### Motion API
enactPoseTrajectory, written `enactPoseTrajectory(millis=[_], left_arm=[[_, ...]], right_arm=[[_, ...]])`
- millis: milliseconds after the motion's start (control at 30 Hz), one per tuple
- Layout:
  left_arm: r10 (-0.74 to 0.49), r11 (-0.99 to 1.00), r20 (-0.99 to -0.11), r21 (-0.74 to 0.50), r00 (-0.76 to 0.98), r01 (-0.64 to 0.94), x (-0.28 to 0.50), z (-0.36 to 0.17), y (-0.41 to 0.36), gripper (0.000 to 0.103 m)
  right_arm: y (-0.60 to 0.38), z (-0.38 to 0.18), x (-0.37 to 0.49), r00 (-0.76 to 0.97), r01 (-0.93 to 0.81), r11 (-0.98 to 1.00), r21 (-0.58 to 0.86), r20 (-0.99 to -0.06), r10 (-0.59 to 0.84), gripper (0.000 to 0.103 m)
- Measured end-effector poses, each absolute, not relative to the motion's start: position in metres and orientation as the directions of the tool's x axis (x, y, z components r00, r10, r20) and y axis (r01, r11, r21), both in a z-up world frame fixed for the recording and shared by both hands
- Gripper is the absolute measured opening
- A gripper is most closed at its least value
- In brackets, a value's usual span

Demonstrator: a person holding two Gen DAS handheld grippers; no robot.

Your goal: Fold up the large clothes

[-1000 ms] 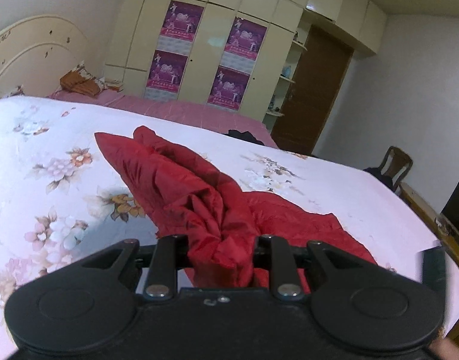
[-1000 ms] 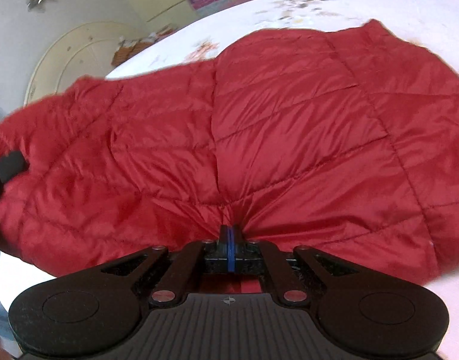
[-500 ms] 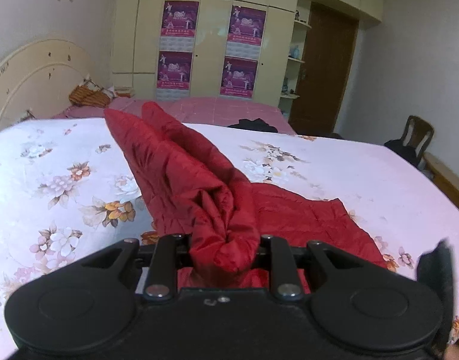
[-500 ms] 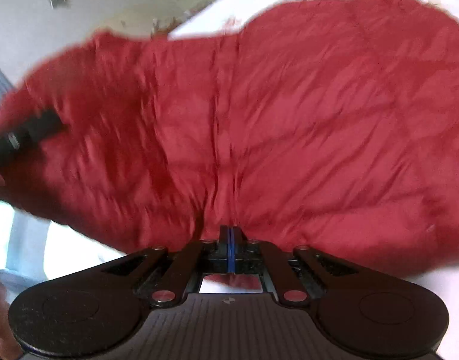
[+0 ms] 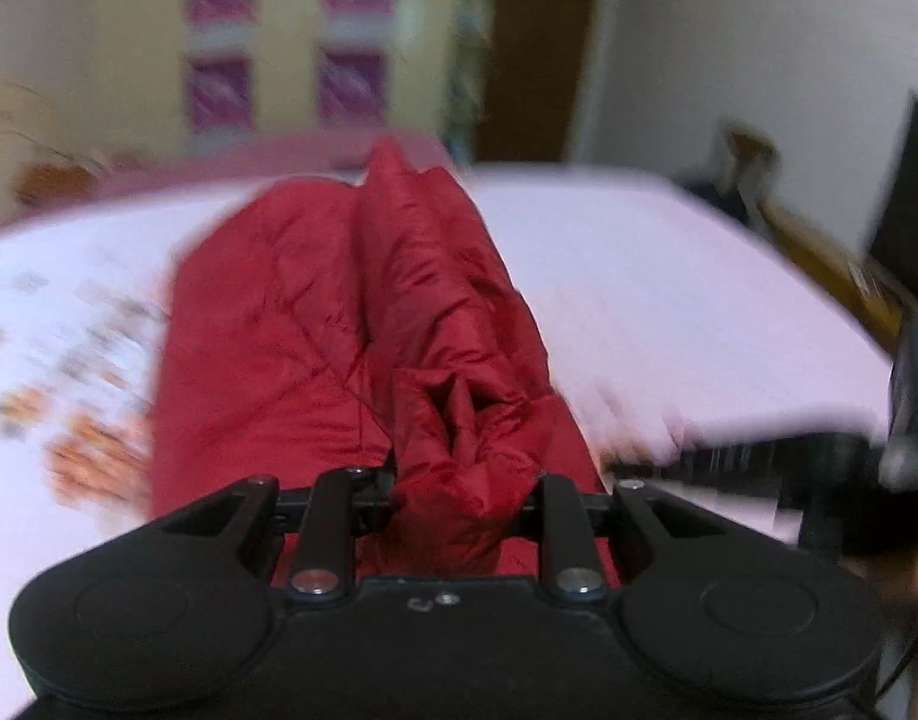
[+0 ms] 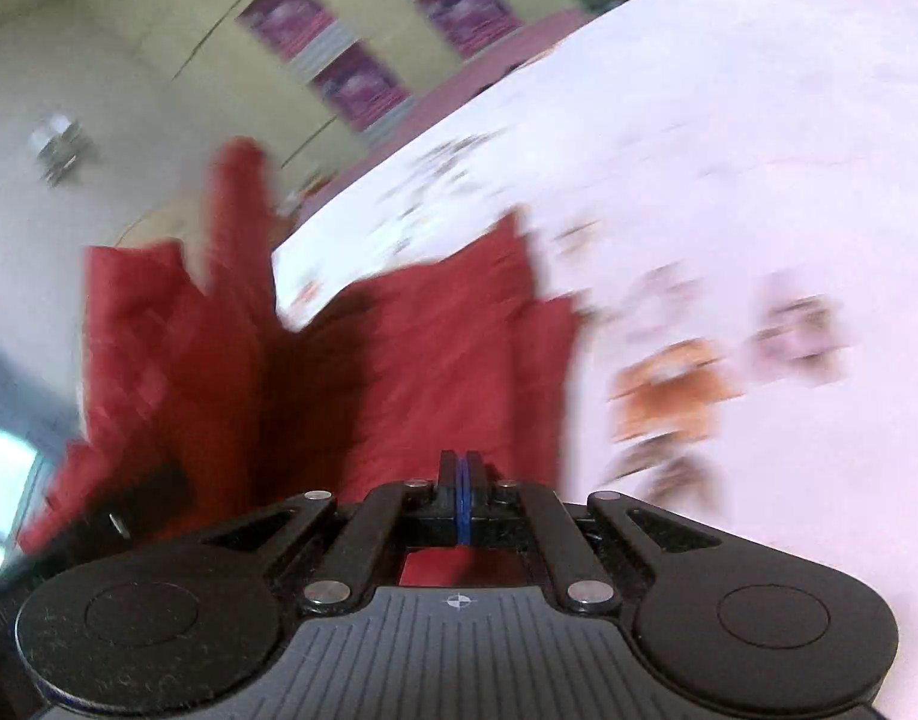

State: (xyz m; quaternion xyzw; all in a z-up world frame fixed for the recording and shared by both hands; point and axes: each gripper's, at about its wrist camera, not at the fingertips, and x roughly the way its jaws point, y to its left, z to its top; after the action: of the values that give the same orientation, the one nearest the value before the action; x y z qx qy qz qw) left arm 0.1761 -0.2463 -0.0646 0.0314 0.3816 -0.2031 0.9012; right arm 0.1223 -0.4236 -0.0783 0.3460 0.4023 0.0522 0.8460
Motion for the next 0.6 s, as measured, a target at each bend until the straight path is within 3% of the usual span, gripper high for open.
enactPoseTrajectory(millis=[67,133,167,200,233,267,333,433,533,600], left_arm=[[-0.351,0.892,-0.767,-0.100,0.538,0.440,0.184,-0.086,-0.266,0.042],[-0.373,0.877,-0.769,-0.109,0.520,0.467,0.180,-0.087,-0.276,0.081],[-0.414,0.866,-0.758,-0.157,0.504,0.476,0.176,-0.083,-0.275,0.089],[-0.457,0.851,-0.745,-0.207,0.486,0.483,0.174,-0.078,-0.272,0.090],[-0.495,0.836,-0.732,-0.255,0.468,0.487,0.171,-0.070,-0.266,0.088],[-0.525,0.824,-0.721,-0.298,0.453,0.482,0.170,-0.063,-0.258,0.086],[-0.572,0.811,-0.664,-0.371,0.482,0.452,0.169,-0.046,-0.231,0.061],[-0.520,0.854,-0.601,-0.380,0.607,0.355,0.182,-0.034,-0.181,0.057],[-0.410,0.906,-0.608,-0.357,0.680,0.227,0.209,-0.048,-0.136,0.054],[-0.381,0.913,-0.632,-0.372,0.675,0.167,0.232,-0.066,-0.112,0.050]], right_arm=[[-0.441,-0.080,0.121,0.682,0.251,0.728,0.638,-0.650,0.335,0.000],[-0.451,-0.079,0.118,0.684,0.265,0.721,0.640,-0.652,0.328,0.003],[-0.460,-0.076,0.116,0.689,0.260,0.726,0.636,-0.649,0.322,0.018],[-0.464,-0.072,0.114,0.703,0.249,0.729,0.638,-0.637,0.317,0.066],[-0.468,-0.067,0.109,0.731,0.232,0.731,0.642,-0.611,0.305,0.087],[-0.470,-0.062,0.110,0.755,0.188,0.730,0.657,-0.573,0.321,0.086],[-0.466,-0.056,0.118,0.749,0.142,0.731,0.667,-0.555,0.361,0.086],[-0.459,-0.050,0.138,0.745,0.065,0.710,0.701,-0.507,0.433,0.076],[-0.445,-0.051,0.169,0.726,0.007,0.697,0.717,-0.483,0.489,0.075],[-0.436,-0.063,0.195,0.680,0.007,0.698,0.716,-0.515,0.522,0.075]])
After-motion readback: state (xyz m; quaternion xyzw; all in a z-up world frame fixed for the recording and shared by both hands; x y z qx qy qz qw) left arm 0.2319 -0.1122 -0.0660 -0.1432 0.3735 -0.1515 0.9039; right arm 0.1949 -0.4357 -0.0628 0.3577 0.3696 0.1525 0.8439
